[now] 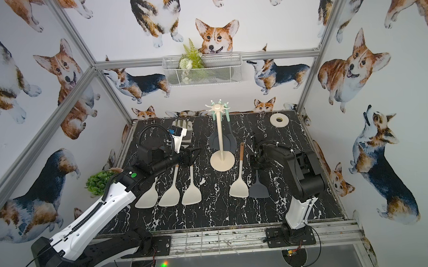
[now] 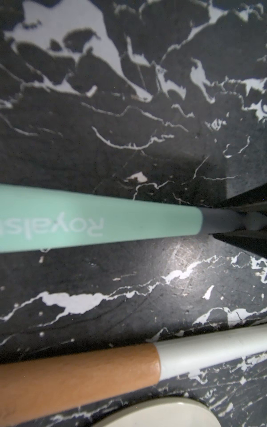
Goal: Take the spatula off the kitchen utensil rack
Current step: Place the spatula at the center of the board.
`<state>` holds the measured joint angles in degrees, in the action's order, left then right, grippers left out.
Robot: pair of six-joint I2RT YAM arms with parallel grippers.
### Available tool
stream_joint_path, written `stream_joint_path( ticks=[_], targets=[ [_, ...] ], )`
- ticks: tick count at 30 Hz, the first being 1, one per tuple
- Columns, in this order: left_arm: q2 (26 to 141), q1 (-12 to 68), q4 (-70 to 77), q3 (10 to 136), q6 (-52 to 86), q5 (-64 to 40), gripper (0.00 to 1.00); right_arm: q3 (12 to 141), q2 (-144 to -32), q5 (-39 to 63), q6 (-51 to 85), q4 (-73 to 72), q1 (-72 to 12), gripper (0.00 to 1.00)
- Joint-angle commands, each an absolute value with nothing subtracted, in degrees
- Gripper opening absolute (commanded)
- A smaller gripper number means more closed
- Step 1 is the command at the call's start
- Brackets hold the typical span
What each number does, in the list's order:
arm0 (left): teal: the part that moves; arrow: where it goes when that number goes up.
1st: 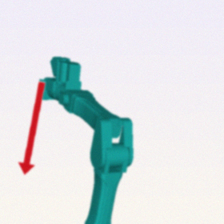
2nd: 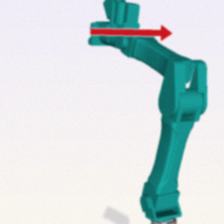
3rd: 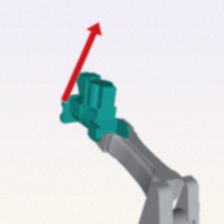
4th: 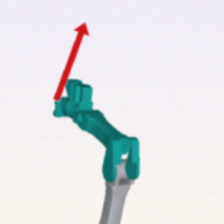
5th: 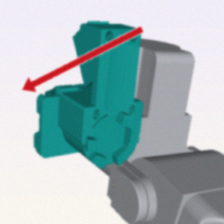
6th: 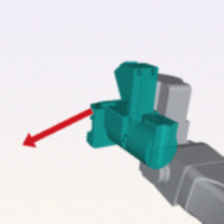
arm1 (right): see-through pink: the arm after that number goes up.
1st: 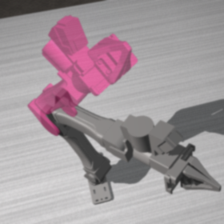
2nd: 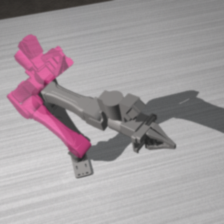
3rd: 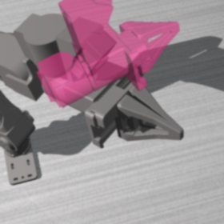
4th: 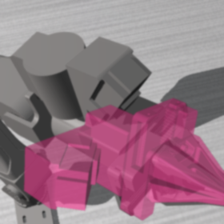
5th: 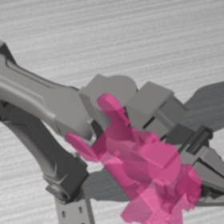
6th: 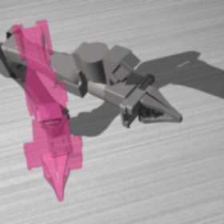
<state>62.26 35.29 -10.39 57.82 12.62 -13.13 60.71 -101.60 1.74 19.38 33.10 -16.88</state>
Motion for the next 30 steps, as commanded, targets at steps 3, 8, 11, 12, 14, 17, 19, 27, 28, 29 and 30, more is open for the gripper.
stream_joint_path(
  ticks=[3, 8, 11, 12, 14, 17, 19, 27, 28, 29, 30],
  targets=[
    [62.8, 35.1, -9.9, 58.6, 12.0, -13.4, 0.62, 59.9, -102.1, -2.1, 21.2, 29.4, -16.8, 0.26],
    [63.2, 35.0, -9.8, 59.0, 12.0, -13.6, 0.63, 60.9, -100.8, -0.6, 21.5, 30.2, -16.8, 0.37],
    [63.2, 34.9, -9.9, 59.2, 12.1, -13.6, 0.62, 62.1, -99.4, -0.2, 21.7, 31.5, -16.8, 0.39],
    [63.2, 34.9, -10.0, 59.3, 12.1, -13.6, 0.63, 62.5, -99.0, -0.1, 21.6, 31.9, -16.8, 0.39],
    [63.1, 34.8, -10.3, 59.7, 11.9, -13.5, 0.62, 63.6, -97.7, 0.1, 21.6, 33.6, -16.8, 0.40],
    [63.0, 34.6, -11.7, 61.3, 11.2, -13.1, 0.63, 65.0, -94.9, 0.5, 21.7, 35.6, -16.8, 0.40],
    [63.1, 34.4, -12.5, 62.5, 10.8, -12.9, 0.63, 66.6, -91.2, 0.8, 21.7, 37.2, -16.8, 0.40],
    [70.1, 33.5, -16.0, 75.9, 14.5, -16.0, 0.67, 68.1, -79.7, 2.8, 18.9, 29.9, -23.9, 0.41],
    [71.4, 33.5, -16.7, 77.8, 14.9, -16.2, 0.67, 67.6, -78.6, 2.8, 18.4, 27.7, -24.7, 0.41],
    [72.9, 33.5, -17.6, 79.7, 15.3, -16.4, 0.67, 66.3, -77.0, 2.6, 17.7, 24.1, -26.0, 0.41],
    [74.5, 33.5, -18.7, 82.1, 16.0, -16.9, 0.67, 65.6, -76.1, 2.6, 17.5, 21.9, -26.7, 0.42]
  ],
)
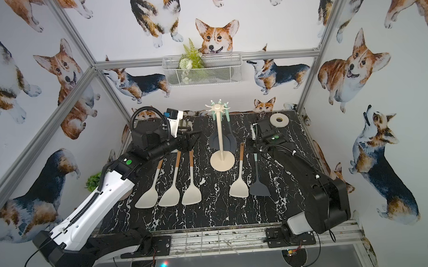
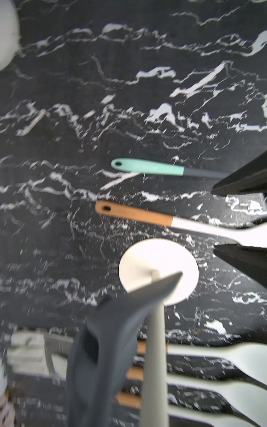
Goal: Take the spatula off the kitchen utensil rack
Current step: Place the spatula at the center of the board, then take off the spatula from the rack.
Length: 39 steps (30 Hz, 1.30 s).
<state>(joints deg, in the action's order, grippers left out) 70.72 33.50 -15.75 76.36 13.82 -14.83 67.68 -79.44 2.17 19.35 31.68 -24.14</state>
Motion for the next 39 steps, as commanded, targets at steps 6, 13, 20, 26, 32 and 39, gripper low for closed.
stream_joint_path(
  ticks=[6, 13, 20, 26, 32, 39],
  targets=[
    [82.4, 33.1, -21.1, 93.2, 21.8, -23.8, 0.68, 62.1, -73.8, 2.1, 15.9, 7.0, -28.7, 0.45],
    [87.0, 32.6, -18.4, 98.0, 27.6, -24.3, 0.68, 64.9, -78.8, 2.9, 14.4, 2.0, -28.8, 0.46],
    [91.1, 29.9, -11.2, 98.1, 37.2, -27.0, 0.62, 66.3, -82.3, 2.5, 13.0, -0.9, -28.8, 0.45],
    [92.9, 29.8, -11.2, 98.9, 38.0, -28.3, 0.60, 66.5, -83.0, 4.6, 10.2, -3.2, -28.8, 0.44],
    [92.9, 29.6, -11.0, 98.3, 37.7, -29.5, 0.60, 69.4, -85.6, 5.1, 7.6, -1.7, -28.8, 0.40],
    [92.1, 29.4, -11.0, 96.8, 37.3, -30.1, 0.60, 70.3, -86.7, 5.3, 6.4, -1.9, -28.8, 0.17]
  ],
)
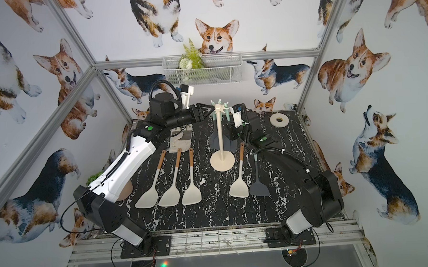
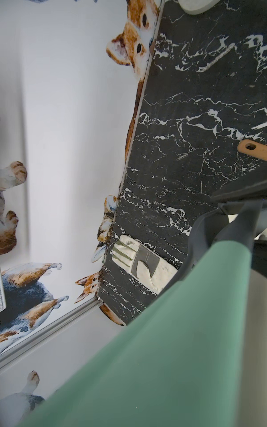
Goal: Take the spatula off the kitchen utensil rack
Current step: Take off the spatula from the rack.
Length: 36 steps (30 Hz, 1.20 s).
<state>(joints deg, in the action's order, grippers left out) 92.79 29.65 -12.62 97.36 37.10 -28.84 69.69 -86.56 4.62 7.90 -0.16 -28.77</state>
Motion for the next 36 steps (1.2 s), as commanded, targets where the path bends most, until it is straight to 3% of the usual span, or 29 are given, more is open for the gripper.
stream_joint_path(
  ticks=[1, 6, 19, 28, 36],
  targets=[
    [91.9, 29.3, -10.9, 96.6, 37.3, -30.3, 0.60, 70.2, -86.5, 5.4, 6.2, -2.0, -28.8, 0.12],
    [90.9, 28.8, -10.5, 95.3, 37.3, -30.6, 0.60, 69.3, -84.7, 5.1, 5.9, -2.2, -28.8, 0.00],
    [87.9, 28.2, -9.9, 92.1, 37.2, -31.3, 0.60, 68.9, -81.0, 2.5, 4.8, -1.1, -28.8, 0.00],
    [84.0, 26.9, -9.3, 87.2, 35.7, -31.8, 0.61, 68.6, -79.0, -4.8, 4.8, 6.4, -28.8, 0.00],
    [77.2, 26.2, -9.3, 79.0, 28.0, -32.4, 0.66, 59.8, -67.0, -3.5, 10.0, 12.5, -27.9, 0.00]
  ],
)
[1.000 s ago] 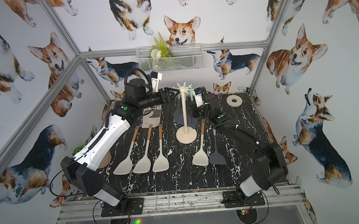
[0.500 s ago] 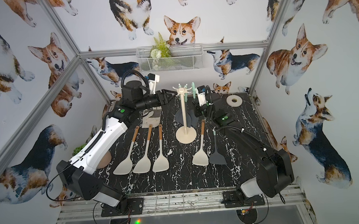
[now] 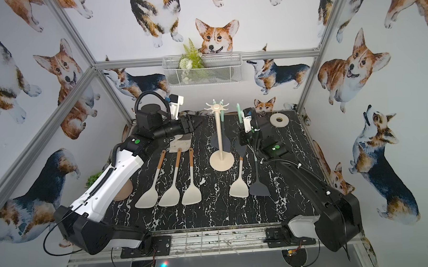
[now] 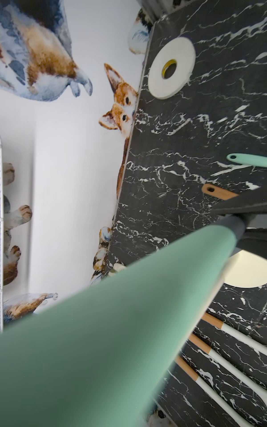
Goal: Take the spatula off the kitchen utensil rack
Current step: Take off the spatula from the rack, then place the spatula at the center of the board.
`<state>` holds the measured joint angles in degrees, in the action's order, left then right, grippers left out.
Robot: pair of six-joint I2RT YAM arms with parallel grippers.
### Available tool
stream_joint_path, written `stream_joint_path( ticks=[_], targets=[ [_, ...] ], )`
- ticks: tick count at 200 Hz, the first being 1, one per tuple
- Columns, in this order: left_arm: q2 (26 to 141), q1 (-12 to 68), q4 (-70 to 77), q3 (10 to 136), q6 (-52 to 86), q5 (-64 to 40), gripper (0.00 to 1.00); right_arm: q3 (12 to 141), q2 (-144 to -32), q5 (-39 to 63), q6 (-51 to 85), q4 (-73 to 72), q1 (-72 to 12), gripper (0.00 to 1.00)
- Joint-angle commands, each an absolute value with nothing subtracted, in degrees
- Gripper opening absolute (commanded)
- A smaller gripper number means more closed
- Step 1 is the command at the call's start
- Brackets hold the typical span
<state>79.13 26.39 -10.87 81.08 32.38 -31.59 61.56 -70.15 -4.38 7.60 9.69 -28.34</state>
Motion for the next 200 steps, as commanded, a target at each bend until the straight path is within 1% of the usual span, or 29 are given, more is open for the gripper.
stream_joint_path(
  ticks=[1, 23, 43, 71, 88, 120, 156, 184, 200],
  targets=[
    [76.0, 26.2, -9.2, 77.4, 26.6, -32.3, 0.67, 58.9, -65.1, -2.4, 10.3, 14.0, -27.7, 0.00],
    [72.2, 26.1, -9.2, 72.6, 22.4, -32.2, 0.69, 56.3, -58.4, 2.7, 11.6, 18.6, -27.0, 0.00],
    [69.3, 26.2, -8.5, 68.5, 19.1, -33.5, 0.71, 53.5, -53.6, 11.2, 13.3, 20.1, -26.8, 0.00],
    [66.7, 26.1, -2.8, 63.2, 18.4, -38.8, 0.71, 48.8, -50.5, 27.8, 18.2, 15.4, -27.1, 0.00],
    [66.4, 26.4, 2.7, 60.8, 20.6, -43.3, 0.71, 47.2, -51.2, 34.2, 20.3, 12.1, -28.6, 0.00],
    [67.0, 27.8, 10.8, 57.0, 21.3, -50.3, 0.71, 47.2, -54.9, 37.5, 21.6, 8.4, -35.3, 0.00],
    [68.9, 29.2, 13.9, 55.5, 21.5, -55.8, 0.70, 51.6, -60.1, 35.6, 18.5, 10.6, -44.0, 0.00],
    [69.6, 31.3, 13.3, 55.9, 20.0, -58.2, 0.68, 53.4, -62.6, 35.9, 18.4, 10.1, -46.2, 0.00],
    [70.0, 31.8, 12.7, 56.1, 19.5, -58.7, 0.65, 54.1, -63.5, 36.3, 18.6, 9.5, -46.6, 0.00]
  ],
)
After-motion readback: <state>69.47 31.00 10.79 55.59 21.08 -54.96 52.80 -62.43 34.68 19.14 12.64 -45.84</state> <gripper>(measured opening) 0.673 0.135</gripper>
